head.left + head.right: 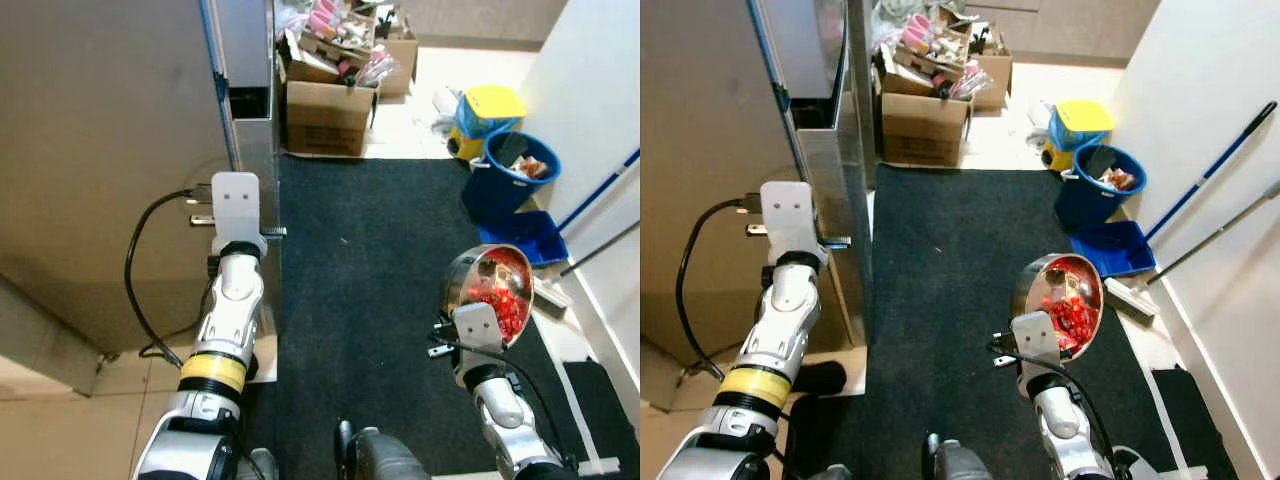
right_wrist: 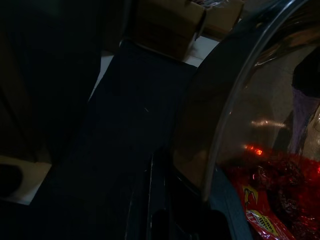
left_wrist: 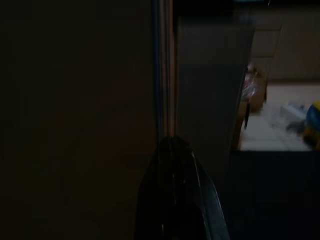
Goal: Restocking fridge
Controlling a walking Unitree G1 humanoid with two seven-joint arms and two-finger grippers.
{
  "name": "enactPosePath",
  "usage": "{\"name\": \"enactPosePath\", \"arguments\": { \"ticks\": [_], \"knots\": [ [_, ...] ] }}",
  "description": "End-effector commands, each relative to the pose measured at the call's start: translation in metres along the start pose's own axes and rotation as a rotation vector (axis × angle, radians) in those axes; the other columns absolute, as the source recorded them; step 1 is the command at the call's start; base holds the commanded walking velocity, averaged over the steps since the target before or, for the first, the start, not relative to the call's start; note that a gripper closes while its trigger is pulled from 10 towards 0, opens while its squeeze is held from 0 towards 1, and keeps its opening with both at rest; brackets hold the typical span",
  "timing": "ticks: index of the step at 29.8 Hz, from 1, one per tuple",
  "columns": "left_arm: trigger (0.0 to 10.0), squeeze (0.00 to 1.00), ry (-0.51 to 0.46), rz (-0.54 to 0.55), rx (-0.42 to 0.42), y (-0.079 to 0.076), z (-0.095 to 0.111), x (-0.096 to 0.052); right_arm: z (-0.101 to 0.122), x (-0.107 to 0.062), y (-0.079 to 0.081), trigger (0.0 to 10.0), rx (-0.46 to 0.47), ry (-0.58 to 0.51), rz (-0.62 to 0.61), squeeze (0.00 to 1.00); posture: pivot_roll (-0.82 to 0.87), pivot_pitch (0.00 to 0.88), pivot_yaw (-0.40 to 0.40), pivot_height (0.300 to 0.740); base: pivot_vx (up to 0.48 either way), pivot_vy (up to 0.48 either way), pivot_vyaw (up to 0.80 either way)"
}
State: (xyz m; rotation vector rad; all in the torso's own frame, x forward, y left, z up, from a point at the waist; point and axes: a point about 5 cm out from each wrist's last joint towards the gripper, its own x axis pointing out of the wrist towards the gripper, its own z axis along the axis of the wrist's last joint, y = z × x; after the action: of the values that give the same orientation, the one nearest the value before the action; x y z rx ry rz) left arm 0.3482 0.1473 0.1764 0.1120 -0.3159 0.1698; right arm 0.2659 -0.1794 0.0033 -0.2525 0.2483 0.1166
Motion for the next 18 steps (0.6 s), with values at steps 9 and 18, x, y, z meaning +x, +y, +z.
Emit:
{"name": "enactPosePath", "arguments": {
  "ticks": [9, 18],
  "knots": [
    [10.0, 0.00, -0.045, -0.039, -0.041, -0.018, 0.013, 0.005, -0.003, -0.002, -0.002, 10.0, -0.003, 0.013, -0.012, 0.00, -0.09, 0.139, -0.093, 0.740, 0.000, 0.000, 0.00],
    [10.0, 0.00, -0.080, -0.008, -0.051, -0.022, 0.029, 0.024, -0.003, -0.002, -0.001, 10.0, -0.001, 0.012, -0.015, 0.00, -0.11, 0.122, -0.081, 0.740, 0.000, 0.000, 0.00]
  ]
}}
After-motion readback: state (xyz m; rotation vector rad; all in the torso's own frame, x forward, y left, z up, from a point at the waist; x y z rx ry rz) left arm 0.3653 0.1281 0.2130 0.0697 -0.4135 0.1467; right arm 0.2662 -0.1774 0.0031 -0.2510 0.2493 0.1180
